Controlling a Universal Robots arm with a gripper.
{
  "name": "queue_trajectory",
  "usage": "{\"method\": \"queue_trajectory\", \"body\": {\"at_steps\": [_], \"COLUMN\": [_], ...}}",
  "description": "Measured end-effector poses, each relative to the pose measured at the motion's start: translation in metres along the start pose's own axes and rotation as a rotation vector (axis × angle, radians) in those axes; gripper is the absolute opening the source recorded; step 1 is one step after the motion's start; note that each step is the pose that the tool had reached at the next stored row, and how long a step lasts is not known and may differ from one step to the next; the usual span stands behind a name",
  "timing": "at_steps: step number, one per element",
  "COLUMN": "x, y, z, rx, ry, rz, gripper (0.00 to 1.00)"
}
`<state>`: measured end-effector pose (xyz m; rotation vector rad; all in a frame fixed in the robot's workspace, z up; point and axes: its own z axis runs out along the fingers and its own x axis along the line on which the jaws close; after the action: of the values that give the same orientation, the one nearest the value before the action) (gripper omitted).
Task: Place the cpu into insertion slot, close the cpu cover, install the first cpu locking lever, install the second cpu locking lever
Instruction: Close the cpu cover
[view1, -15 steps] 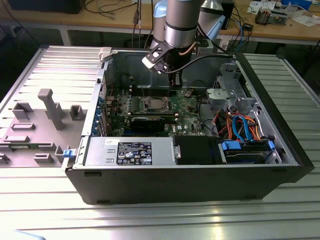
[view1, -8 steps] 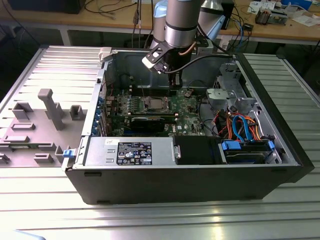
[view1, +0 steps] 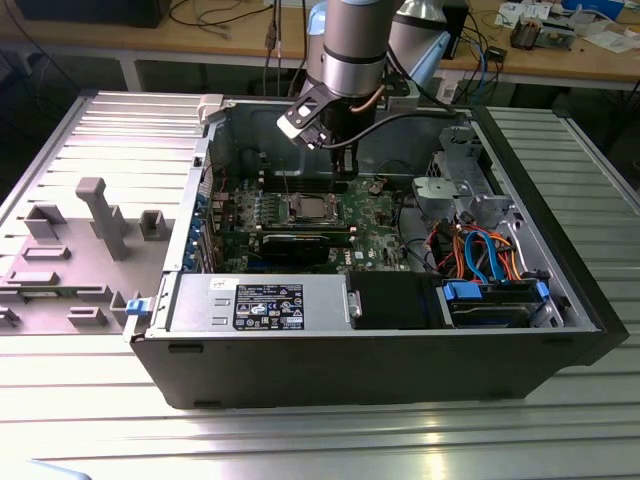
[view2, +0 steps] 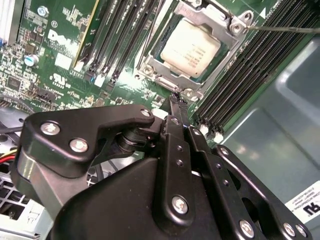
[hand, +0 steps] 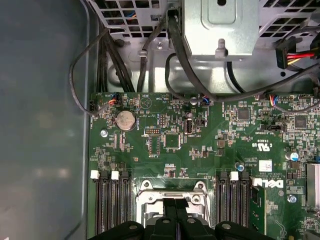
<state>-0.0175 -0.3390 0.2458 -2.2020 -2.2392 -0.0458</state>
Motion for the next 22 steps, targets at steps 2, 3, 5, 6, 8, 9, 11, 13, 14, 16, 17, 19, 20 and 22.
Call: {"method": "queue_trajectory", "body": {"at_steps": [2,3,5,6,8,9,11,13,14,16,17,19,20,22], "x": [0.0000,0.0000,0.0001,0.0001,0.0001,0.0001,0.0001,0.0001,0.0002,0.0002,0.0002,0.0001,0.0001,0.0001], "y": [-0.0024,-0.0032,-0.0052,-0.0060,-0.0081,-0.0096,-0.0122,-0.0137,-0.0145,-0.0161,-0.0165,-0.0166,-0.0166,-0.0166], "z": [0.0008,0.0010,0.0017,0.0019,0.0025,0.0029,0.0039,0.0045,0.0049,0.0056,0.0058,0.0061,0.0061,0.0062], "rx": [0.0000,0.0000,0.0000,0.0000,0.0000,-0.0001,0.0000,0.0000,-0.0001,0.0000,0.0000,0.0000,0.0000,0.0000], "ry": [0.0000,0.0000,0.0000,0.0000,0.0000,0.0001,0.0000,0.0000,0.0001,0.0000,0.0000,0.0000,0.0000,0.0000], "rz": [0.000,0.000,0.000,0.000,0.000,0.000,0.000,0.000,0.000,0.000,0.000,0.000,0.000,0.000], "gripper": [0.11,0.11,0.11,0.11,0.11,0.11,0.11,0.11,0.11,0.11,0.11,0.11,0.11,0.11]}}
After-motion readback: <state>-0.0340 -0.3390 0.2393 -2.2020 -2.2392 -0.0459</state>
